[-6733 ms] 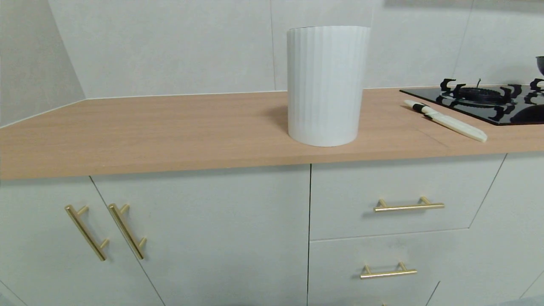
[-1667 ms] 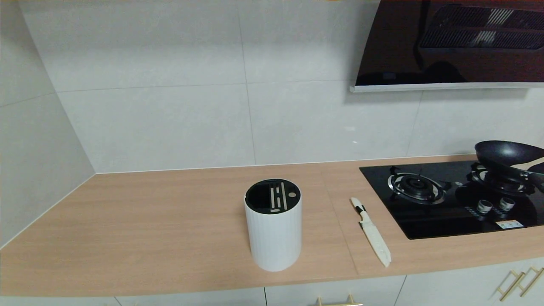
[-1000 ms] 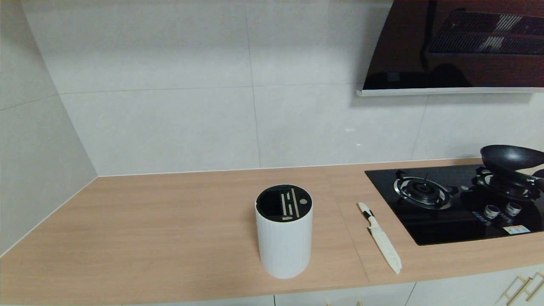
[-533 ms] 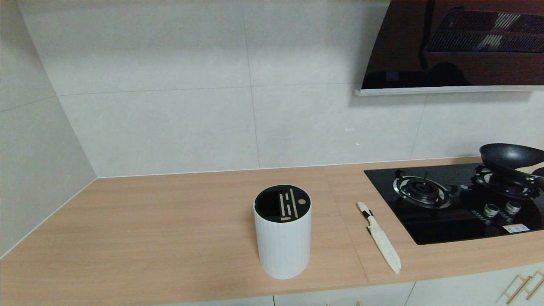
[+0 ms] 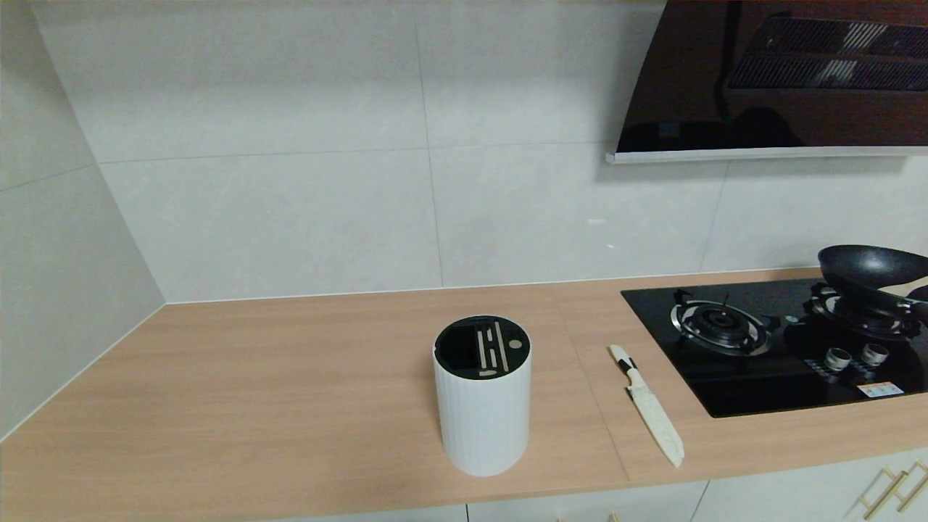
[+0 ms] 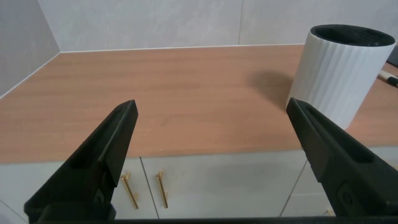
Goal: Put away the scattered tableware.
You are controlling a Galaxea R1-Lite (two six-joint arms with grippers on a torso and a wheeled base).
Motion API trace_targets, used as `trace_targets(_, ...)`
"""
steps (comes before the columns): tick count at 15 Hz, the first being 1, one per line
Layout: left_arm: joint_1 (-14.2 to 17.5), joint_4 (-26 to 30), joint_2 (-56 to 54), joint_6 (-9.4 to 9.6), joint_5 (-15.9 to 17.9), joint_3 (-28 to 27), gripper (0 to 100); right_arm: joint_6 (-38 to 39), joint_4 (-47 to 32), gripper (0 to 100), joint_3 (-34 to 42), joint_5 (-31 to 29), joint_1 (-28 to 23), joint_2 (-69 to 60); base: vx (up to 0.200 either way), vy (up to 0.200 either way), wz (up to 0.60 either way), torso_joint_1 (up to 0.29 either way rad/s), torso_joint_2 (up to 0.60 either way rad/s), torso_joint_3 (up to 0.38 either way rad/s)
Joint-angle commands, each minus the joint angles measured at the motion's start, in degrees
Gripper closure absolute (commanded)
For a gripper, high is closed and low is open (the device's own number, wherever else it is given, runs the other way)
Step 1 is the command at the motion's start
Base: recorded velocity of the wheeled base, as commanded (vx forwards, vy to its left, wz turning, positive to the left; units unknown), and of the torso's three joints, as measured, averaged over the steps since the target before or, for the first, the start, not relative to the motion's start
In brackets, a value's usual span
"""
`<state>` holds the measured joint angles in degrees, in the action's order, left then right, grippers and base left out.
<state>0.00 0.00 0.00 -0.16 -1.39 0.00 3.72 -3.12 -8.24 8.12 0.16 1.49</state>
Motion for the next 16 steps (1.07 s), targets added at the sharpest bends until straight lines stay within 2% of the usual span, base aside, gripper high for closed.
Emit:
trace_targets(1, 0.0, 0.0, 0.0, -0.02, 0.0, 0.0, 0, -0.4, -1.4, 0, -3.6, 3.0, 0.4, 6.3, 0.000, 0.000, 0.00, 0.000, 0.00, 0.000)
trace_targets(2, 0.0, 0.0, 0.0, -0.02, 0.0, 0.0, 0, -0.4, -1.4, 0, -4.5, 3.6, 0.5, 8.7, 0.000, 0.000, 0.00, 0.000, 0.00, 0.000)
trace_targets(5, 0.0, 0.0, 0.0, -0.02, 0.0, 0.0, 0, -4.2, -1.1, 0, -9.1, 4.5, 1.7, 26.5, 0.000, 0.000, 0.00, 0.000, 0.00, 0.000)
trace_targets(9, 0.0, 0.0, 0.0, -0.02, 0.0, 0.0, 0, -5.0, -0.7, 0, -15.9, 4.4, 7.8, 50.5, 0.000, 0.000, 0.00, 0.000, 0.00, 0.000)
trace_targets(12, 0.0, 0.0, 0.0, -0.02, 0.0, 0.0, 0, -5.0, 7.9, 0, -21.0, 4.2, 9.8, 70.4, 0.000, 0.000, 0.00, 0.000, 0.00, 0.000)
trace_targets(14, 0.0, 0.0, 0.0, -0.02, 0.0, 0.0, 0, -5.1, 13.8, 0, -22.4, 3.7, 10.1, 79.0, 0.000, 0.000, 0.00, 0.000, 0.00, 0.000)
trace_targets(16, 0.0, 0.0, 0.0, -0.02, 0.0, 0.0, 0, -5.0, 16.6, 0, -25.4, 2.4, 11.4, 86.8, 0.000, 0.000, 0.00, 0.000, 0.00, 0.000)
